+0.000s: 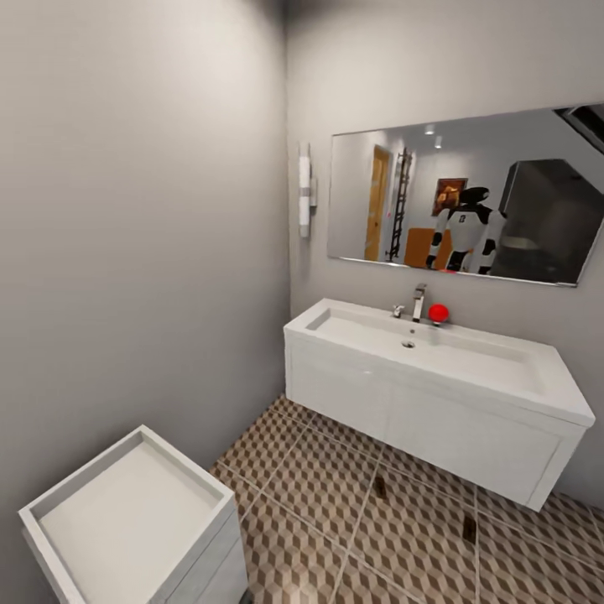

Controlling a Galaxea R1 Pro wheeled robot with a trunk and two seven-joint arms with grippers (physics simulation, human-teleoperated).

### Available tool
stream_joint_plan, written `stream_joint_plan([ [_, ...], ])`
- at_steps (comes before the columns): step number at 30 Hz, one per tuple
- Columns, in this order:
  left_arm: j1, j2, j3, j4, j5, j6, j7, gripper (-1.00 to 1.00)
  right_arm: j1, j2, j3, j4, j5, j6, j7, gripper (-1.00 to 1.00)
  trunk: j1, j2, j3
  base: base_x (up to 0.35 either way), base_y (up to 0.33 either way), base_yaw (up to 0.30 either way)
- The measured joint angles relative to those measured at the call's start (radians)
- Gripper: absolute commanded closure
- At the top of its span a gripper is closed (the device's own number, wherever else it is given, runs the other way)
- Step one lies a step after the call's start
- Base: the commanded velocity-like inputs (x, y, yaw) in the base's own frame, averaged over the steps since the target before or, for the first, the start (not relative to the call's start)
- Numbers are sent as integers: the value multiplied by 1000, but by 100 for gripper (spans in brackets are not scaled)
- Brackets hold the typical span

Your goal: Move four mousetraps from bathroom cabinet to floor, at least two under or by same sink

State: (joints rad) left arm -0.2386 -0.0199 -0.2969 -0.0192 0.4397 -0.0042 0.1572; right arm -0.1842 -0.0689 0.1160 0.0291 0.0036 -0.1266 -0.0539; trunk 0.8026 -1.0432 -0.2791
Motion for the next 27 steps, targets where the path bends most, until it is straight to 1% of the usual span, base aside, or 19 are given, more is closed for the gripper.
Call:
stream_joint_plan([
  [13, 0, -1, 0, 0, 0, 0, 0, -100, 0, 0, 1, 0, 0, 1, 18, -100, 0, 0, 0, 0, 0, 290],
  [27, 0, -1, 0, 1, 1, 0, 0, -100, 0, 0, 1, 0, 0, 1, 22, -100, 0, 0, 0, 0, 0, 296],
])
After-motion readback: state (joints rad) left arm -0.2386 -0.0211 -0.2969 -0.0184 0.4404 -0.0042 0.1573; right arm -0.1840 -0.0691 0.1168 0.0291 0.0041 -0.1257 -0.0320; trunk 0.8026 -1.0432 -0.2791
